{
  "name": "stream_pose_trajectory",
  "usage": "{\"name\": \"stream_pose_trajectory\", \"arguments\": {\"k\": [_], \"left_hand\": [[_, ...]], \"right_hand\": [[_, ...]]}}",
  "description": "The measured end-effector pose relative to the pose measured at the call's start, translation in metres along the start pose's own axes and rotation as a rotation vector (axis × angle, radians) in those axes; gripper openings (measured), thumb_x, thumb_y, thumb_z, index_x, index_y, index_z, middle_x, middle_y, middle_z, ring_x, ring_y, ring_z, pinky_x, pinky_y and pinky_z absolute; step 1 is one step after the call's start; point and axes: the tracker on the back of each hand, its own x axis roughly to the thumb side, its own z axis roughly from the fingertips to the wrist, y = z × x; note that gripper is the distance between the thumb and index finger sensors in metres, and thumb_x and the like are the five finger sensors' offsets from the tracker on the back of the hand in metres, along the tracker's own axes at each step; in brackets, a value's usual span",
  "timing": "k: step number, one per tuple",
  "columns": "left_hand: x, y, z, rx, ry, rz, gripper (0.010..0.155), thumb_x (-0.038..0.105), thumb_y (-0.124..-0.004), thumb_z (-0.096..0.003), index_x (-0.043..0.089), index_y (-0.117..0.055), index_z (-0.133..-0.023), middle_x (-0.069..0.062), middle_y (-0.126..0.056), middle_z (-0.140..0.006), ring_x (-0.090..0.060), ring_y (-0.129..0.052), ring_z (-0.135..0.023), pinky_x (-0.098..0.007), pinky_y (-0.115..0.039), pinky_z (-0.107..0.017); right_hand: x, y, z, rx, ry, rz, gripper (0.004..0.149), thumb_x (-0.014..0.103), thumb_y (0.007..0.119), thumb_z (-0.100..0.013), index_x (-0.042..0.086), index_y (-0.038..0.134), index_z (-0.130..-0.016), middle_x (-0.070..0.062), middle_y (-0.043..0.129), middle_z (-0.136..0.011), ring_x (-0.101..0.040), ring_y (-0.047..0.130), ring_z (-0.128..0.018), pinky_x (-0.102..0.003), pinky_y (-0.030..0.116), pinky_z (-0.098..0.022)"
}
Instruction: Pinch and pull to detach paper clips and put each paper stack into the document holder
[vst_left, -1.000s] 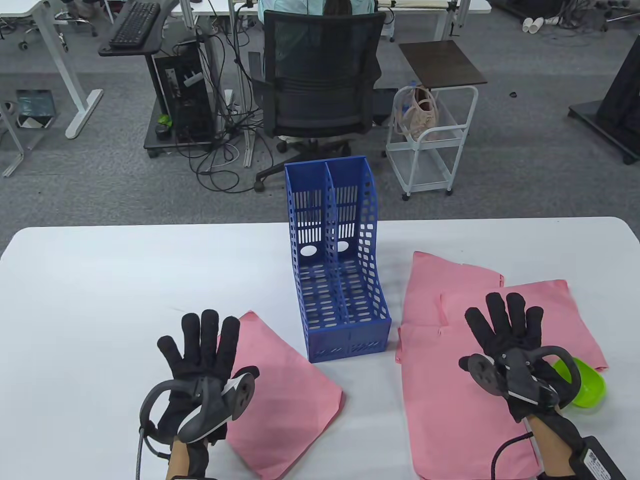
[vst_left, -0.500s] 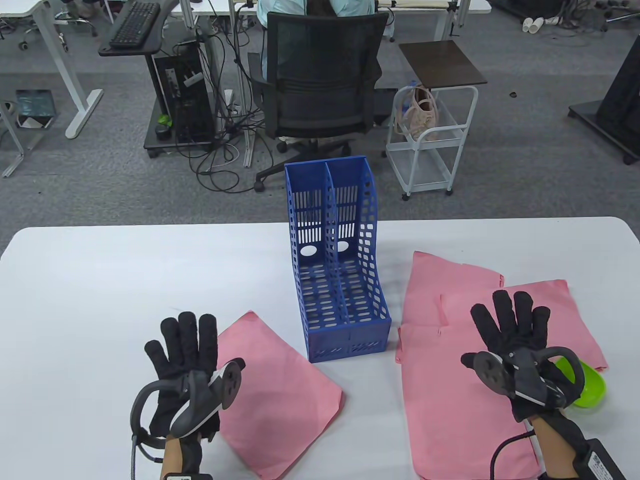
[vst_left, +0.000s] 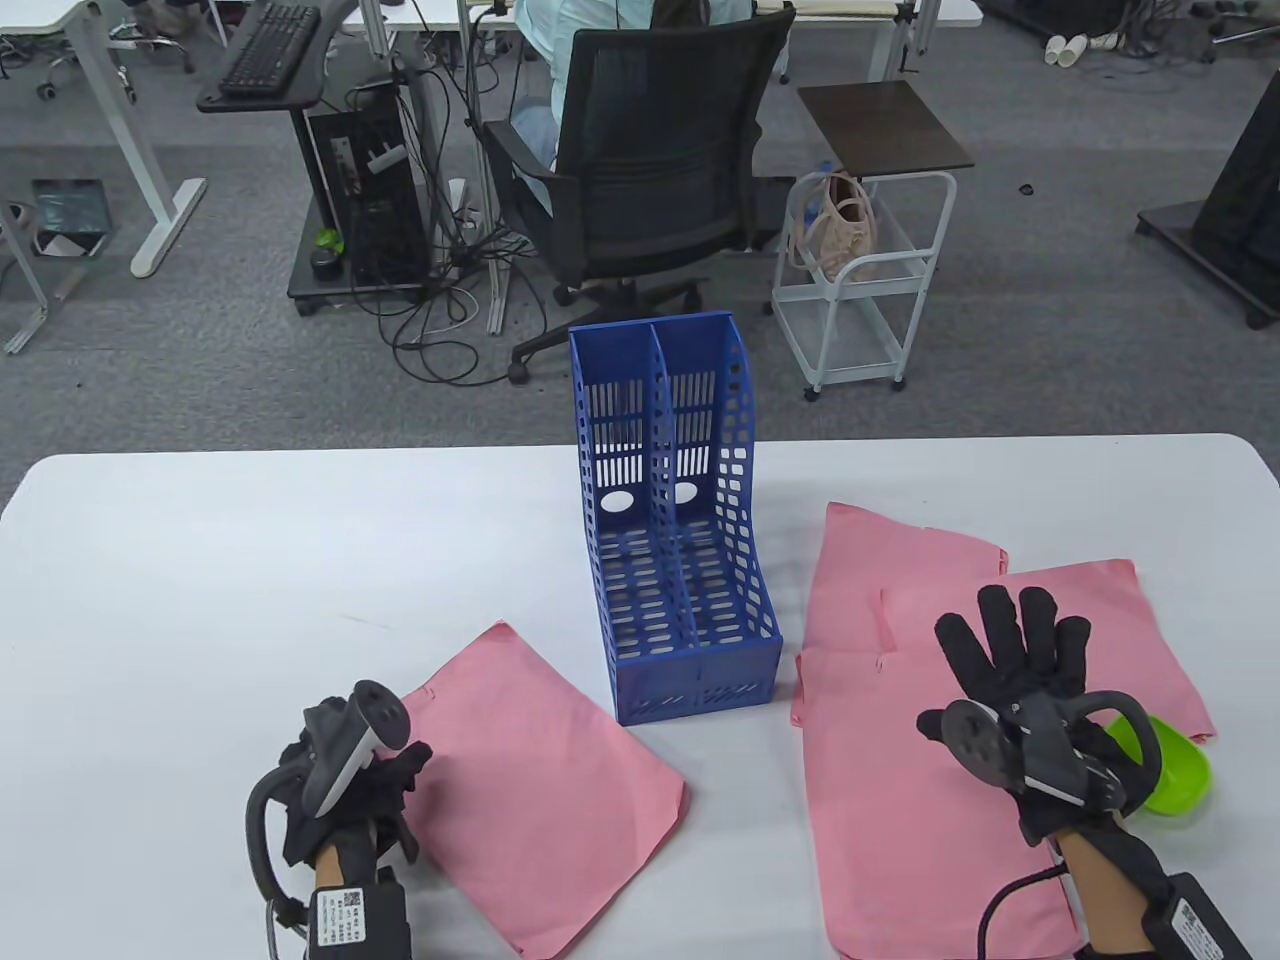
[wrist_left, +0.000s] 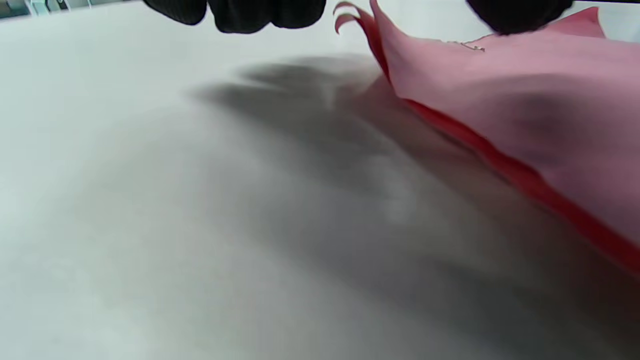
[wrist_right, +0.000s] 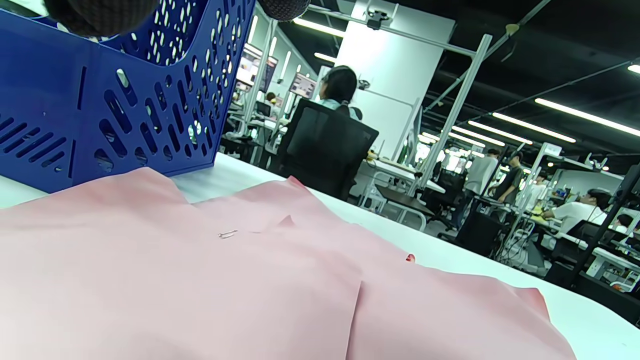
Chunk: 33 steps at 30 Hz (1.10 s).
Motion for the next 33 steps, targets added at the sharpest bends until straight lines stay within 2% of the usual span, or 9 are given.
{"name": "stream_pose_trajectory", "arguments": {"k": [3, 5, 9, 11, 12, 16, 24, 28, 33], "left_hand": [[0.002, -0.008, -0.005, -0.057, 0.033, 0.004, 0.108, 0.057, -0.07, -0.0493, 0.001, -0.007, -0.116, -0.024, -0.032, -0.122, -0.051, -0.039, -0.112, -0.069, -0.047, -0.077], [0.006, -0.008, -0.005, -0.023, 0.043, -0.074, 0.109, 0.057, -0.071, -0.0479, 0.0, -0.009, -0.117, -0.025, -0.035, -0.121, -0.052, -0.044, -0.111, -0.069, -0.051, -0.075], [0.009, -0.007, -0.002, 0.012, 0.046, -0.047, 0.105, 0.051, -0.075, -0.0477, 0.002, -0.013, -0.117, -0.022, -0.042, -0.12, -0.049, -0.05, -0.11, -0.067, -0.055, -0.075], [0.007, -0.005, 0.0, 0.061, 0.053, -0.059, 0.1, 0.045, -0.078, -0.0488, 0.004, -0.018, -0.117, -0.014, -0.05, -0.117, -0.04, -0.056, -0.111, -0.062, -0.058, -0.077], [0.005, -0.004, 0.001, 0.087, 0.069, -0.055, 0.098, 0.044, -0.079, -0.0475, 0.005, -0.022, -0.117, -0.011, -0.056, -0.114, -0.039, -0.061, -0.108, -0.063, -0.057, -0.075], [-0.003, -0.002, 0.002, 0.178, 0.135, -0.027, 0.079, 0.034, -0.08, -0.0496, 0.011, -0.04, -0.113, 0.008, -0.074, -0.093, -0.022, -0.074, -0.099, -0.058, -0.061, -0.075], [-0.017, 0.007, 0.005, 0.17, 0.105, 0.234, 0.069, 0.028, -0.075, -0.0512, 0.009, -0.047, -0.112, 0.002, -0.077, -0.089, -0.027, -0.08, -0.094, -0.058, -0.063, -0.073], [-0.029, 0.014, 0.01, 0.188, 0.059, 0.545, 0.048, 0.025, -0.07, -0.0531, 0.021, -0.067, -0.101, -0.004, -0.077, -0.089, -0.034, -0.082, -0.092, -0.061, -0.061, -0.072], [-0.038, 0.031, 0.024, 0.283, -0.039, 0.783, 0.041, 0.023, -0.067, -0.0541, 0.023, -0.072, -0.095, -0.007, -0.075, -0.089, -0.037, -0.081, -0.091, -0.063, -0.06, -0.071]], "right_hand": [[0.0, 0.002, -0.001, 0.024, 0.0, 0.0, 0.088, 0.064, 0.052, -0.053, 0.017, 0.02, -0.119, -0.035, 0.005, -0.12, -0.064, 0.005, -0.103, -0.074, 0.018, -0.074], [0.0, 0.003, -0.001, 0.031, 0.004, -0.004, 0.088, 0.064, 0.052, -0.053, 0.017, 0.019, -0.119, -0.035, 0.005, -0.12, -0.064, 0.005, -0.103, -0.074, 0.018, -0.074], [0.0, 0.003, -0.001, 0.032, 0.004, -0.009, 0.088, 0.064, 0.053, -0.053, 0.017, 0.02, -0.119, -0.035, 0.005, -0.119, -0.064, 0.005, -0.103, -0.074, 0.018, -0.074], [0.0, 0.003, 0.0, 0.038, 0.004, -0.002, 0.088, 0.064, 0.053, -0.053, 0.017, 0.019, -0.119, -0.035, 0.005, -0.119, -0.064, 0.005, -0.103, -0.074, 0.018, -0.074], [0.001, 0.003, 0.0, 0.04, 0.004, -0.003, 0.088, 0.064, 0.053, -0.053, 0.017, 0.019, -0.119, -0.035, 0.005, -0.119, -0.064, 0.005, -0.103, -0.074, 0.018, -0.074], [0.001, 0.003, -0.001, 0.045, 0.003, -0.01, 0.087, 0.063, 0.053, -0.053, 0.016, 0.02, -0.119, -0.035, 0.006, -0.119, -0.064, 0.006, -0.103, -0.074, 0.019, -0.074], [0.0, 0.002, 0.0, 0.048, 0.006, -0.023, 0.087, 0.062, 0.053, -0.053, 0.016, 0.02, -0.119, -0.035, 0.005, -0.119, -0.064, 0.006, -0.103, -0.074, 0.019, -0.074], [-0.001, 0.002, 0.0, 0.041, 0.007, -0.023, 0.087, 0.062, 0.053, -0.053, 0.016, 0.02, -0.119, -0.035, 0.005, -0.119, -0.064, 0.006, -0.103, -0.074, 0.019, -0.074], [-0.002, 0.001, 0.0, 0.03, 0.01, -0.023, 0.087, 0.062, 0.053, -0.053, 0.016, 0.02, -0.119, -0.035, 0.005, -0.119, -0.064, 0.006, -0.103, -0.074, 0.019, -0.074]]}}
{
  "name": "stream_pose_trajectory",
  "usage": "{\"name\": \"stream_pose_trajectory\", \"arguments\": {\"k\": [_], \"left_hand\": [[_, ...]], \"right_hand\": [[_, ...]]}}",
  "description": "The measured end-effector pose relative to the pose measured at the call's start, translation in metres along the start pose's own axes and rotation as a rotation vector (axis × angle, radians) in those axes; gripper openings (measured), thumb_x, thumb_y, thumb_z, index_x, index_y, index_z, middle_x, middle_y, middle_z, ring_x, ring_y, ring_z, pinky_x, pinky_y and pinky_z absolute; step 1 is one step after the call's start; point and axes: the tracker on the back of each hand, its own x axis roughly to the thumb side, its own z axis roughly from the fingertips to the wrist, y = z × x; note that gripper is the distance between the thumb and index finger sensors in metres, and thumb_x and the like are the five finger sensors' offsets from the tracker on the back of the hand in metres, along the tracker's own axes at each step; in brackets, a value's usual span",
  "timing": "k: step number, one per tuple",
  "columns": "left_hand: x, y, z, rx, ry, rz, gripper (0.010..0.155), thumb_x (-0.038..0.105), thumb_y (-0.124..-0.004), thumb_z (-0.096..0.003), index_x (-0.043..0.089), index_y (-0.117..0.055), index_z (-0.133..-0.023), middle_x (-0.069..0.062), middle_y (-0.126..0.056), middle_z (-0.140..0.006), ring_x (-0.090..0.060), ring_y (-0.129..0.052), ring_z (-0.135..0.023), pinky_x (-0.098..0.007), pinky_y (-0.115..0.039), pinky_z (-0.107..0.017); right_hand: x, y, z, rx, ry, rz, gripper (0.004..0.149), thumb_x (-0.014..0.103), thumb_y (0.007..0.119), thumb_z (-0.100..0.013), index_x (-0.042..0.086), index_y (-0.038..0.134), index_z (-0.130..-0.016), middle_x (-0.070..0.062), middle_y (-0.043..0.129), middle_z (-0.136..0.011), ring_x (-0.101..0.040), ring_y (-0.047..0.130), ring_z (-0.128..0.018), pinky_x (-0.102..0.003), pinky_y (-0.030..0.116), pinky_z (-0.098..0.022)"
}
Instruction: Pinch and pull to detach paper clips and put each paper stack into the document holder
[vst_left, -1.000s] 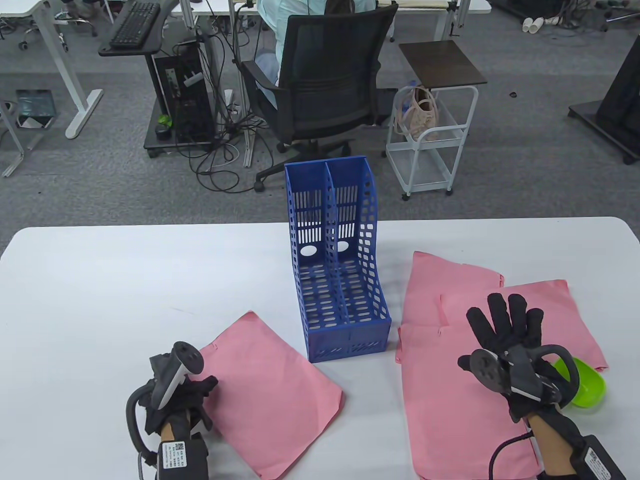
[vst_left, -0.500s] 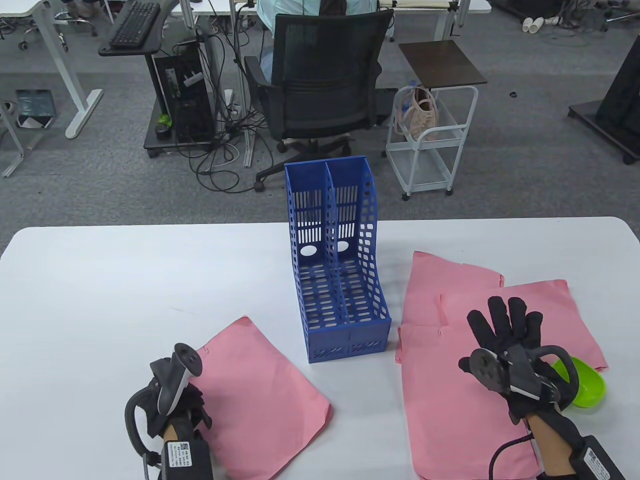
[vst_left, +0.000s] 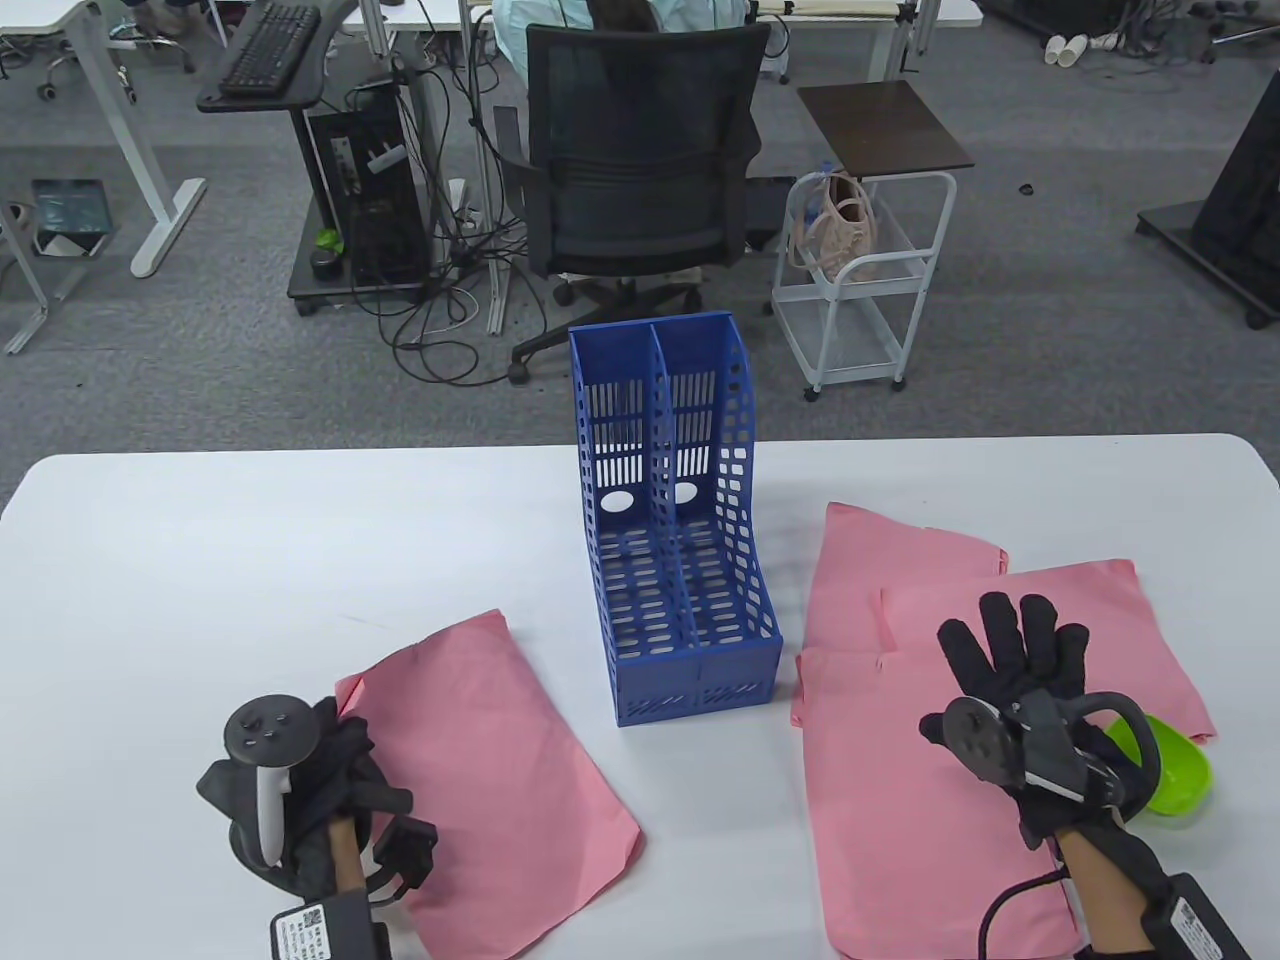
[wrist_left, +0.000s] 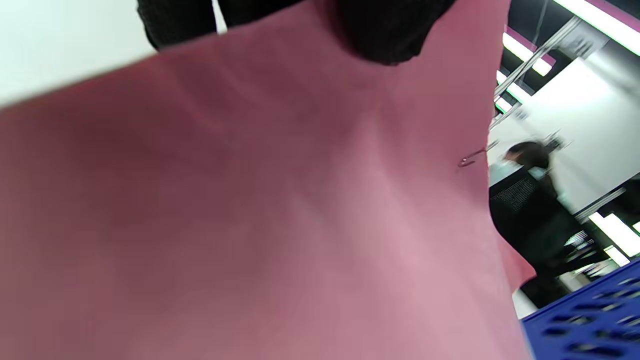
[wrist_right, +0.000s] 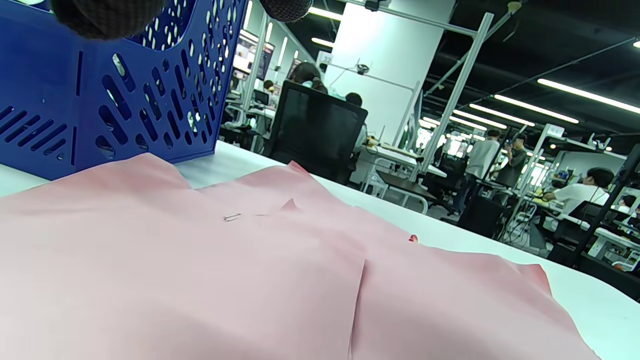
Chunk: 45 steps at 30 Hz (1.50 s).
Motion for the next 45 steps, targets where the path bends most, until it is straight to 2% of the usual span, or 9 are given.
{"name": "stream_pose_trajectory", "arguments": {"k": [5, 16, 23, 27, 29, 32, 36, 40, 45], "left_hand": [[0.024, 0.019, 0.018, 0.086, -0.169, 0.128, 0.041, 0.023, -0.065, -0.0545, 0.023, -0.071, -0.095, -0.007, -0.074, -0.09, -0.037, -0.079, -0.092, -0.064, -0.059, -0.071], [0.097, 0.059, 0.087, 0.279, -0.549, 0.165, 0.04, 0.024, -0.065, -0.0561, 0.023, -0.071, -0.095, -0.008, -0.072, -0.092, -0.039, -0.076, -0.095, -0.066, -0.056, -0.071], [0.154, 0.05, 0.141, 0.373, -0.759, 0.038, 0.04, 0.025, -0.064, -0.0568, 0.025, -0.072, -0.096, -0.008, -0.071, -0.094, -0.039, -0.075, -0.098, -0.066, -0.055, -0.073], [0.172, 0.035, 0.165, 0.365, -0.841, 0.023, 0.04, 0.026, -0.065, -0.0573, 0.026, -0.072, -0.097, -0.007, -0.072, -0.095, -0.038, -0.075, -0.098, -0.065, -0.056, -0.074], [0.175, 0.027, 0.173, 0.353, -0.878, 0.017, 0.04, 0.026, -0.065, -0.0574, 0.026, -0.072, -0.097, -0.007, -0.073, -0.095, -0.038, -0.076, -0.098, -0.065, -0.057, -0.074], [0.179, 0.016, 0.178, 0.337, -0.918, -0.015, 0.04, 0.026, -0.066, -0.0572, 0.026, -0.074, -0.097, -0.006, -0.074, -0.094, -0.037, -0.077, -0.098, -0.064, -0.057, -0.074], [0.186, 0.0, 0.185, 0.298, -0.962, -0.09, 0.04, 0.026, -0.066, -0.057, 0.027, -0.074, -0.096, -0.006, -0.074, -0.094, -0.037, -0.078, -0.098, -0.064, -0.057, -0.075], [0.191, -0.018, 0.194, 0.257, -1.016, -0.178, 0.04, 0.026, -0.066, -0.0571, 0.028, -0.074, -0.097, -0.005, -0.074, -0.094, -0.036, -0.078, -0.098, -0.064, -0.057, -0.075], [0.194, -0.033, 0.205, 0.239, -1.076, -0.287, 0.04, 0.027, -0.066, -0.0569, 0.029, -0.074, -0.096, -0.004, -0.075, -0.094, -0.035, -0.078, -0.099, -0.063, -0.057, -0.076]], "right_hand": [[0.0, -0.004, 0.001, -0.019, 0.002, -0.012, 0.087, 0.062, 0.053, -0.053, 0.016, 0.021, -0.119, -0.035, 0.006, -0.119, -0.064, 0.006, -0.103, -0.074, 0.019, -0.074], [-0.002, -0.013, 0.006, -0.065, -0.003, -0.052, 0.087, 0.062, 0.053, -0.053, 0.016, 0.022, -0.119, -0.035, 0.007, -0.119, -0.064, 0.007, -0.103, -0.073, 0.02, -0.075], [0.001, -0.017, 0.008, -0.084, -0.016, -0.064, 0.086, 0.063, 0.052, -0.053, 0.016, 0.022, -0.119, -0.035, 0.007, -0.119, -0.064, 0.008, -0.103, -0.073, 0.02, -0.075], [0.002, -0.021, 0.01, -0.15, -0.028, -0.102, 0.085, 0.063, 0.043, -0.052, 0.015, 0.021, -0.119, -0.034, 0.01, -0.12, -0.063, 0.011, -0.104, -0.072, 0.024, -0.075], [0.003, -0.028, 0.014, -0.199, -0.04, -0.163, 0.086, 0.063, 0.037, -0.051, 0.012, 0.017, -0.118, -0.034, 0.016, -0.12, -0.06, 0.02, -0.107, -0.071, 0.028, -0.076], [0.008, -0.046, 0.024, -0.32, -0.072, -0.337, 0.088, 0.062, 0.033, -0.05, 0.007, 0.018, -0.117, -0.033, 0.028, -0.12, -0.058, 0.035, -0.107, -0.068, 0.039, -0.077], [0.028, -0.09, 0.034, -0.493, -0.189, -0.582, 0.087, 0.062, 0.041, -0.053, 0.005, 0.028, -0.117, -0.034, 0.039, -0.118, -0.055, 0.055, -0.104, -0.061, 0.055, -0.075], [0.062, -0.131, 0.033, -0.44, -0.365, -0.657, 0.085, 0.059, 0.055, -0.055, 0.006, 0.032, -0.117, -0.034, 0.042, -0.118, -0.053, 0.062, -0.102, -0.057, 0.06, -0.074], [0.106, -0.167, 0.017, -0.334, -0.471, -0.513, 0.076, 0.053, 0.062, -0.055, 0.01, 0.044, -0.115, -0.027, 0.057, -0.114, -0.043, 0.076, -0.095, -0.049, 0.069, -0.07]]}}
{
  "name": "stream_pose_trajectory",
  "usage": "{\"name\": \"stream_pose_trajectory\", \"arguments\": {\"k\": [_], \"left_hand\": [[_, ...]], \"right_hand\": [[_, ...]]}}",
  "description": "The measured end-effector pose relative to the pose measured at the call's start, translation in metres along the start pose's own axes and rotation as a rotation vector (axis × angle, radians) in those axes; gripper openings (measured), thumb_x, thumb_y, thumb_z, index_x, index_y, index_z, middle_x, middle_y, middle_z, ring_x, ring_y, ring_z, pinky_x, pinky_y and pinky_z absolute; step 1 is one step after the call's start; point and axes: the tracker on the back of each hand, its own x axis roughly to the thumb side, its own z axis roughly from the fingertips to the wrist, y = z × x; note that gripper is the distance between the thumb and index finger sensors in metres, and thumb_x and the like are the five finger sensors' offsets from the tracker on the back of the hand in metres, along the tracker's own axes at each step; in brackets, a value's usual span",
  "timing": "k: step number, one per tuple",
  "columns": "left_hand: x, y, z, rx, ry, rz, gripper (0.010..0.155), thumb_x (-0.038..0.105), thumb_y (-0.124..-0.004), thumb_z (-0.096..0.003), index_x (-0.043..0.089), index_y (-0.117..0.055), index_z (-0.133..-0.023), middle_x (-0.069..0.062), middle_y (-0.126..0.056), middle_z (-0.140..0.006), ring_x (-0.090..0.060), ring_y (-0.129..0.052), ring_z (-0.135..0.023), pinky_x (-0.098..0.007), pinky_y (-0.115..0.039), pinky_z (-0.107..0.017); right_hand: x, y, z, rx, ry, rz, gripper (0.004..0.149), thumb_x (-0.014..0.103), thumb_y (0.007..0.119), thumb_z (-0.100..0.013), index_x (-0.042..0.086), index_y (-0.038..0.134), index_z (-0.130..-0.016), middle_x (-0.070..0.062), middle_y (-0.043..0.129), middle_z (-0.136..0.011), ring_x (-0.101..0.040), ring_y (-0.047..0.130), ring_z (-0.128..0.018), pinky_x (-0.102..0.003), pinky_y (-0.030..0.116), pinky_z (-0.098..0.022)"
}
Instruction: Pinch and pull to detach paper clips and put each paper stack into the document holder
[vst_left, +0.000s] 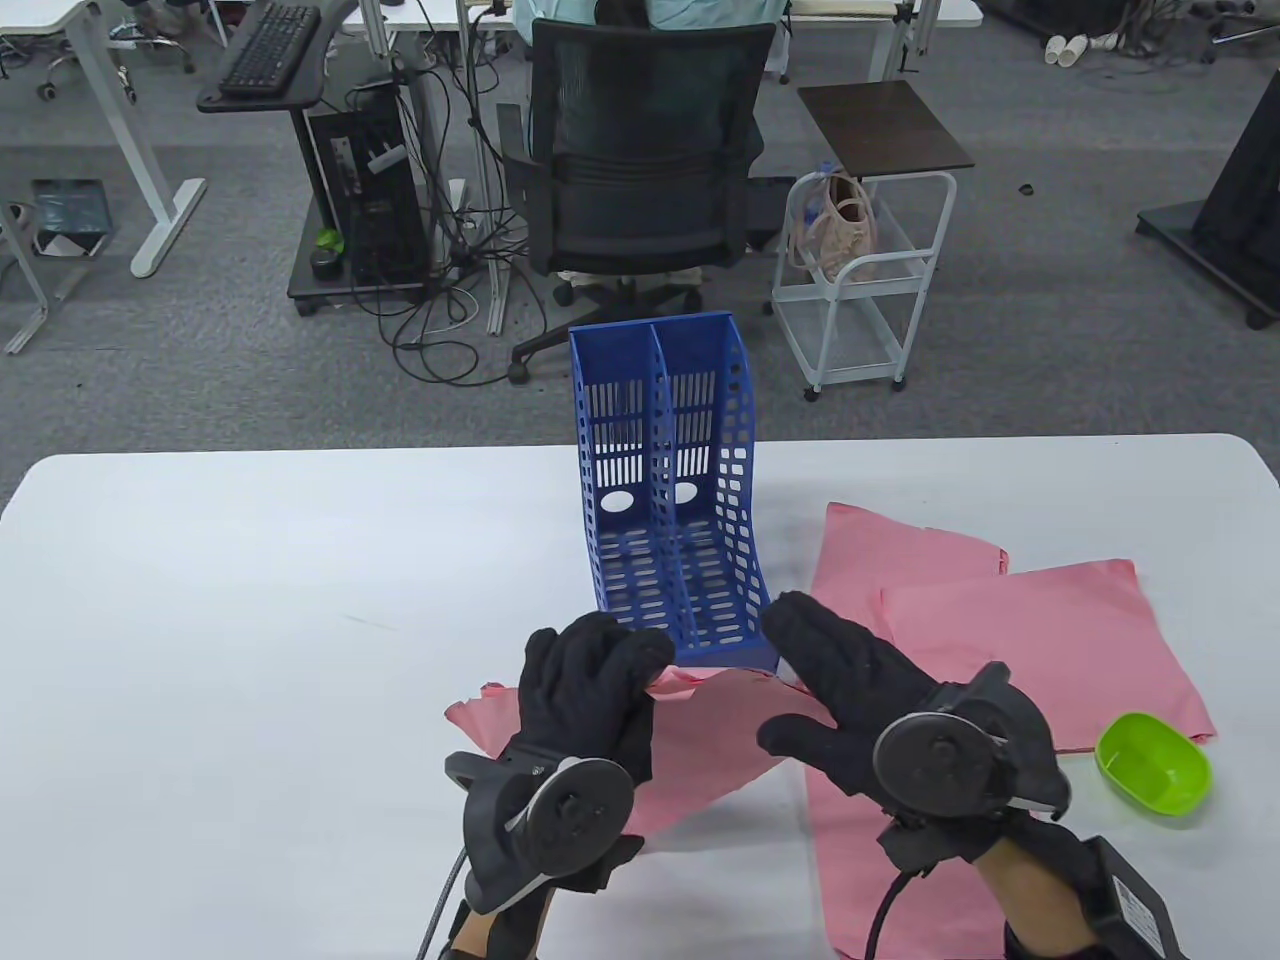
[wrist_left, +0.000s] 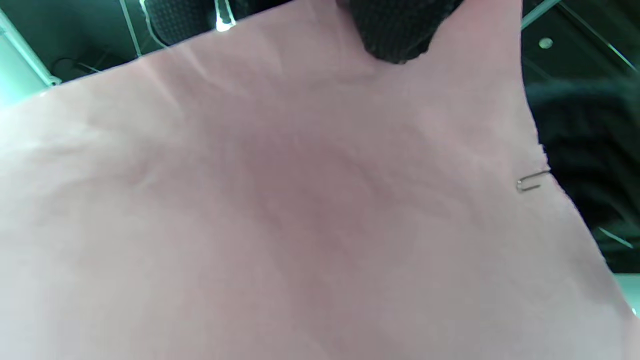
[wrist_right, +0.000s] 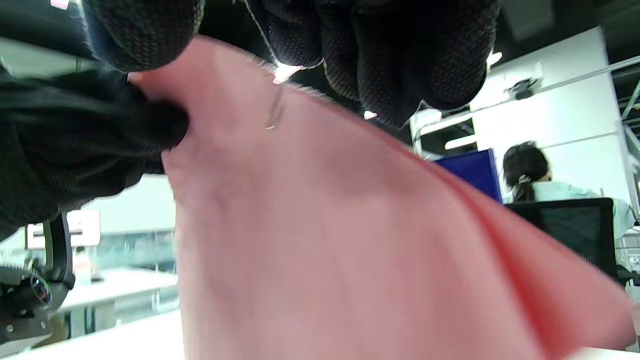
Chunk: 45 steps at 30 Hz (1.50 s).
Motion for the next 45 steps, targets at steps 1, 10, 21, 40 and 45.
{"name": "stream_pose_trajectory", "arguments": {"k": [1, 10, 21, 40, 45], "left_hand": [[0.002, 0.0, 0.001, -0.001, -0.01, -0.004, 0.04, 0.027, -0.066, -0.0568, 0.029, -0.074, -0.096, -0.004, -0.075, -0.094, -0.035, -0.078, -0.099, -0.064, -0.057, -0.076], [0.0, 0.006, 0.003, 0.017, -0.037, 0.005, 0.04, 0.028, -0.067, -0.0565, 0.03, -0.075, -0.096, -0.003, -0.075, -0.095, -0.033, -0.079, -0.1, -0.063, -0.057, -0.077], [-0.045, 0.006, -0.009, -0.326, -0.012, 0.07, 0.076, 0.055, -0.074, -0.0481, 0.023, -0.058, -0.115, -0.011, -0.069, -0.113, -0.039, -0.077, -0.105, -0.066, -0.059, -0.076], [-0.051, -0.017, -0.018, -0.543, -0.081, 0.162, 0.041, 0.038, -0.073, -0.0515, 0.03, -0.09, -0.088, 0.0, -0.103, -0.077, -0.019, -0.109, -0.061, -0.044, -0.086, -0.059], [-0.049, -0.018, -0.018, -0.544, -0.091, 0.165, 0.041, 0.038, -0.073, -0.0515, 0.03, -0.091, -0.088, 0.0, -0.103, -0.077, -0.018, -0.109, -0.061, -0.043, -0.087, -0.059]], "right_hand": [[0.003, 0.002, -0.005, 0.019, 0.001, 0.009, 0.072, 0.052, 0.063, -0.056, 0.012, 0.047, -0.114, -0.025, 0.061, -0.113, -0.041, 0.08, -0.093, -0.047, 0.071, -0.069], [0.009, 0.015, -0.022, -0.028, -0.023, -0.082, 0.042, 0.038, 0.061, -0.059, 0.022, 0.071, -0.096, -0.011, 0.088, -0.09, -0.025, 0.098, -0.066, -0.034, 0.082, -0.052], [0.008, 0.005, -0.016, -0.045, -0.074, -0.052, 0.038, 0.036, 0.062, -0.058, 0.026, 0.073, -0.092, -0.008, 0.089, -0.087, -0.022, 0.099, -0.062, -0.031, 0.083, -0.05], [-0.006, 0.01, -0.006, -0.048, -0.021, -0.014, 0.037, 0.038, 0.073, -0.053, 0.025, 0.077, -0.088, -0.005, 0.095, -0.077, -0.018, 0.101, -0.052, -0.027, 0.084, -0.042], [-0.01, 0.009, 0.0, -0.039, -0.015, -0.007, 0.036, 0.041, 0.072, -0.054, 0.025, 0.079, -0.085, -0.004, 0.097, -0.073, -0.017, 0.102, -0.047, -0.027, 0.085, -0.04]]}}
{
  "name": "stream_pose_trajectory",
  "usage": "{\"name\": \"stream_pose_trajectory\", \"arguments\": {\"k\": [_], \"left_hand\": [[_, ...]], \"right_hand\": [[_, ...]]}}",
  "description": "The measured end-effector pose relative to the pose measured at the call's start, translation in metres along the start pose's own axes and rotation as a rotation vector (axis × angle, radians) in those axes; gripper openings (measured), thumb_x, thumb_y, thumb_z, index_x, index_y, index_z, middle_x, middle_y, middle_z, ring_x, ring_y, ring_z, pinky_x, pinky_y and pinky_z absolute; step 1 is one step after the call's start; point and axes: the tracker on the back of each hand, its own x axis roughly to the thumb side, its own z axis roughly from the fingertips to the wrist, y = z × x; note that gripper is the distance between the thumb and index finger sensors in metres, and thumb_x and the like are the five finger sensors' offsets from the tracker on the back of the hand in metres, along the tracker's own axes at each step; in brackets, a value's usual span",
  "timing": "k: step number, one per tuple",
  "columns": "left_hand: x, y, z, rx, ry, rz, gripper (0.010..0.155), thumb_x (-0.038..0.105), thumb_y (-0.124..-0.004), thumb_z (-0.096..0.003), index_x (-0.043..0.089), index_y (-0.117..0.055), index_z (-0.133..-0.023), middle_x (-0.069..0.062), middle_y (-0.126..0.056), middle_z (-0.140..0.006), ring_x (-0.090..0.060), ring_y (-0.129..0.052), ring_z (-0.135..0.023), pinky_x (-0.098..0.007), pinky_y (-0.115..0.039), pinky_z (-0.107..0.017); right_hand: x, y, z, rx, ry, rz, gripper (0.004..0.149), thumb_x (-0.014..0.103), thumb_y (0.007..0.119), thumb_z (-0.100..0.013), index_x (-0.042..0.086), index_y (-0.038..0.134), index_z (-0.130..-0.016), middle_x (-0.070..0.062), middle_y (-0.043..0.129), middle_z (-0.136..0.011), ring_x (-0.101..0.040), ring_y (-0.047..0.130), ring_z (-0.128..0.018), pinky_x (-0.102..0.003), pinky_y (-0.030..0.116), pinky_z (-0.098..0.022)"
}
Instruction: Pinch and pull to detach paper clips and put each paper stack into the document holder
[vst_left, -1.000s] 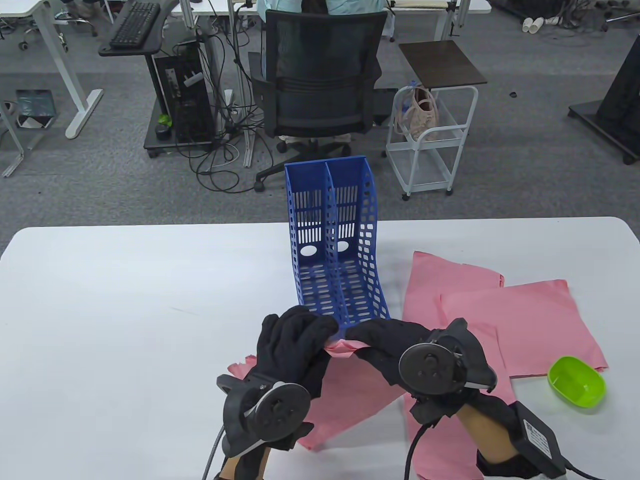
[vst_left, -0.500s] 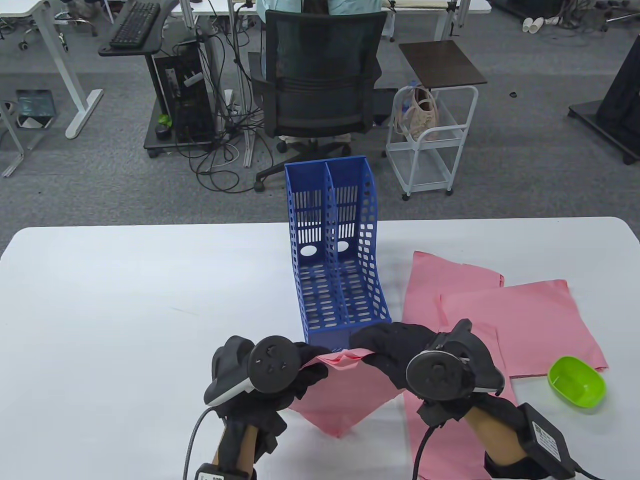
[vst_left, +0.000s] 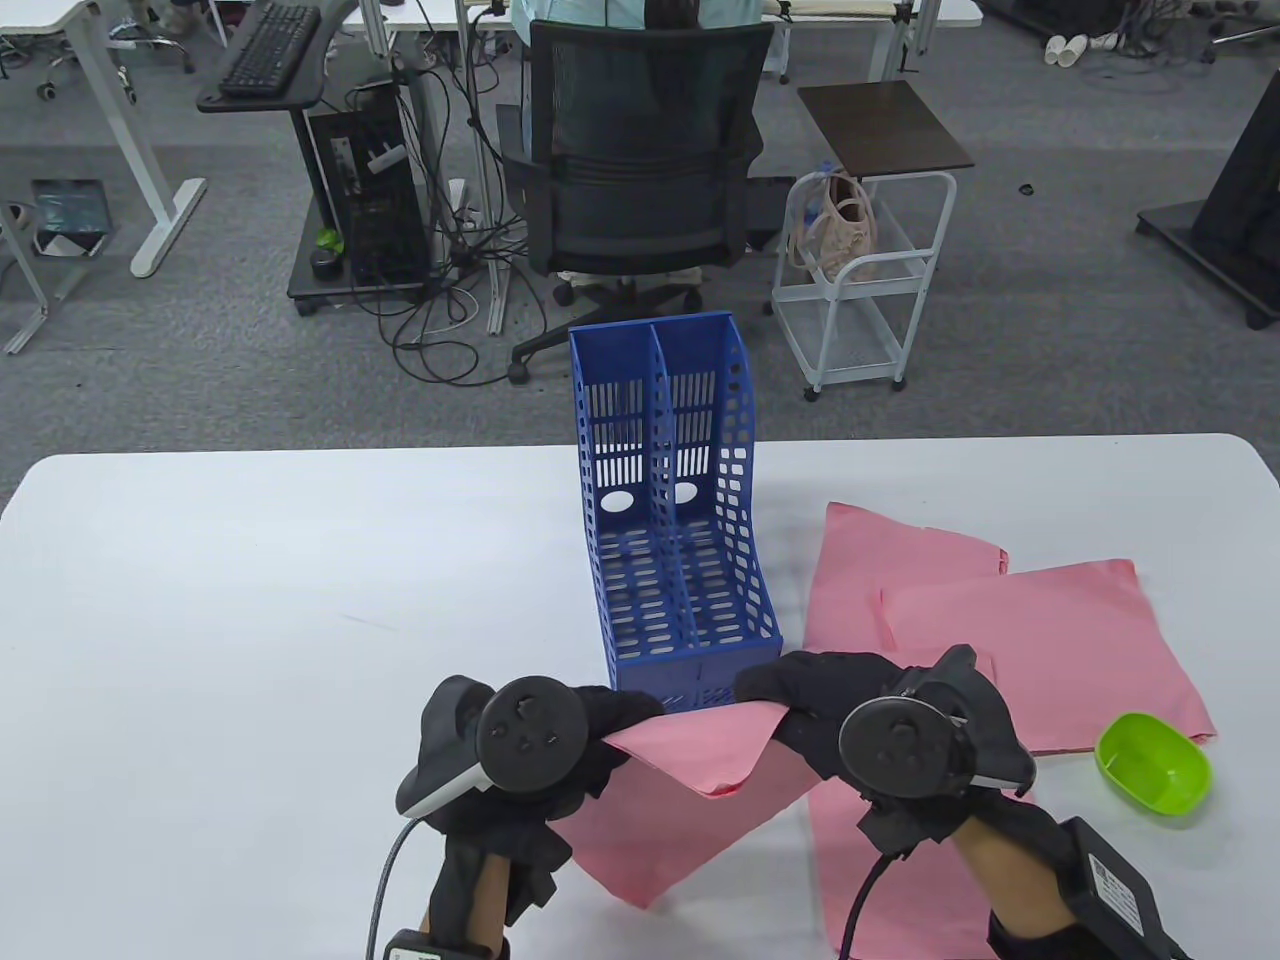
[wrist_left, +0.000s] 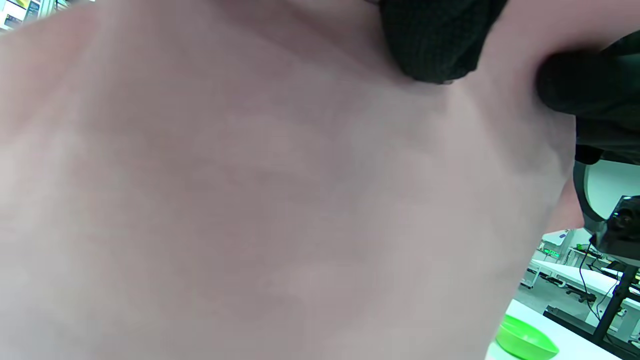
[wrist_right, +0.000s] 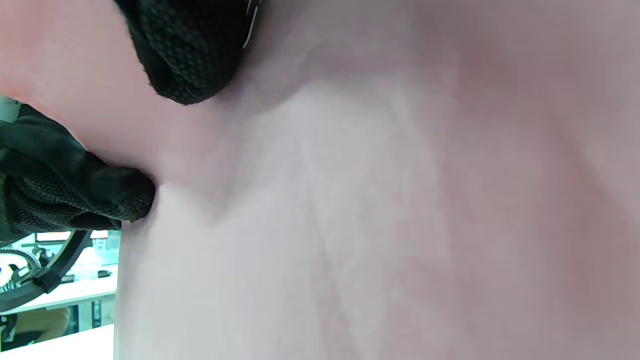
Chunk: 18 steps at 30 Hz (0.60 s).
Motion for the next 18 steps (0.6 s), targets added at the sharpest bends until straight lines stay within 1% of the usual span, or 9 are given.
{"name": "stream_pose_trajectory", "arguments": {"k": [6, 9, 13, 15, 18], "left_hand": [[0.001, -0.002, -0.002, -0.021, 0.02, -0.032, 0.041, 0.039, -0.073, -0.0512, 0.031, -0.091, -0.087, 0.0, -0.104, -0.077, -0.018, -0.109, -0.061, -0.043, -0.087, -0.058], [0.002, -0.004, -0.003, -0.035, 0.02, -0.031, 0.041, 0.039, -0.074, -0.0509, 0.031, -0.092, -0.087, 0.001, -0.105, -0.076, -0.018, -0.11, -0.06, -0.043, -0.088, -0.058], [0.001, -0.005, -0.004, -0.039, 0.036, -0.036, 0.041, 0.039, -0.073, -0.0512, 0.031, -0.091, -0.087, 0.001, -0.105, -0.076, -0.017, -0.11, -0.059, -0.043, -0.088, -0.057], [-0.003, -0.003, -0.002, -0.018, 0.053, -0.041, 0.041, 0.039, -0.073, -0.0515, 0.031, -0.09, -0.088, 0.001, -0.104, -0.077, -0.017, -0.11, -0.06, -0.042, -0.088, -0.057], [-0.008, 0.001, 0.001, 0.008, 0.06, -0.01, 0.042, 0.039, -0.072, -0.0527, 0.03, -0.089, -0.089, 0.001, -0.103, -0.078, -0.017, -0.109, -0.061, -0.042, -0.087, -0.058]], "right_hand": [[-0.003, 0.001, 0.005, 0.083, 0.01, 0.085, 0.035, 0.04, 0.069, -0.055, 0.026, 0.08, -0.085, -0.005, 0.097, -0.074, -0.019, 0.102, -0.049, -0.028, 0.084, -0.041], [-0.01, -0.001, 0.009, 0.099, 0.025, 0.088, 0.035, 0.04, 0.069, -0.055, 0.026, 0.08, -0.085, -0.004, 0.097, -0.074, -0.019, 0.102, -0.049, -0.028, 0.084, -0.041], [-0.021, -0.007, 0.016, 0.081, 0.07, 0.089, 0.034, 0.039, 0.069, -0.055, 0.027, 0.081, -0.084, -0.004, 0.097, -0.073, -0.019, 0.102, -0.048, -0.029, 0.084, -0.041], [-0.031, -0.013, 0.023, 0.047, 0.117, 0.101, 0.034, 0.039, 0.069, -0.055, 0.027, 0.081, -0.084, -0.005, 0.097, -0.074, -0.019, 0.102, -0.049, -0.029, 0.084, -0.041], [-0.049, -0.021, 0.036, 0.025, 0.195, 0.122, 0.034, 0.038, 0.069, -0.055, 0.026, 0.08, -0.085, -0.005, 0.096, -0.074, -0.02, 0.102, -0.049, -0.029, 0.084, -0.041]]}}
